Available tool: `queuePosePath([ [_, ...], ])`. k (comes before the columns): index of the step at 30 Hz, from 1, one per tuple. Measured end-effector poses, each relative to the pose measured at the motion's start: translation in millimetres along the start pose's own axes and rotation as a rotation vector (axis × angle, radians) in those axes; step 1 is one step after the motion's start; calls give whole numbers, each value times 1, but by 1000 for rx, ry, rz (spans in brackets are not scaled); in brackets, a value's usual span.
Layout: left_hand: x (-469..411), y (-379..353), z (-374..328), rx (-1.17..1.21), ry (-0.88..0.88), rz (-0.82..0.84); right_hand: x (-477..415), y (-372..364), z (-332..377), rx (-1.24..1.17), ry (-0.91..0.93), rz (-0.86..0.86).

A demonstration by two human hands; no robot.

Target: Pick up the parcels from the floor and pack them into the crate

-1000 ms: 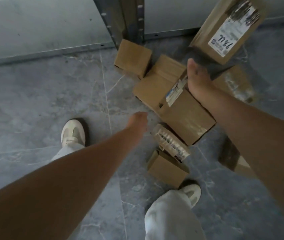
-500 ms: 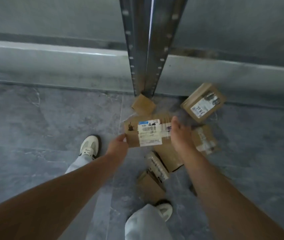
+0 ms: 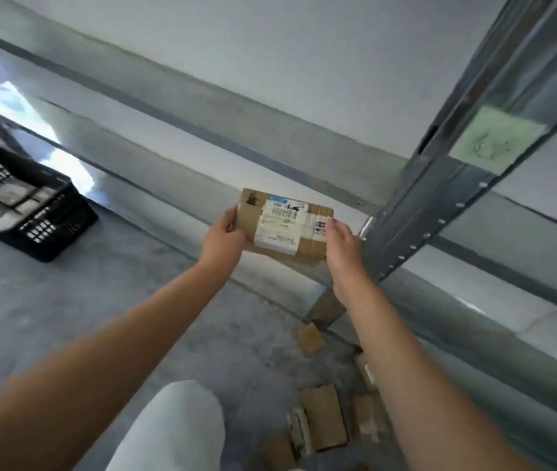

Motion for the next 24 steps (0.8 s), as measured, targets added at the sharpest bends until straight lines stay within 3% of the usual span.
queuePosePath([
  [8,10,203,-69,229,-36,-87,-5,-163,186,104,245,193],
  [11,1,294,-75,262,-78,-147,-2,-245,225,84,276,286],
  [17,-17,437,-40,362,-77,-239,34,-406,245,64,248,458],
  [24,-55,546,41,473,78,-452,60,-573,245,169,266,675],
])
Point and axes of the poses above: each hand's wrist, its own x-axis away from the middle knuckle, its own y-axis out of the back of the hand, z = x × y, the point moved 5 cm from there along -x, towards the middle knuckle, and after that the axes turned 14 degrees about y, right-handed, at the moved point
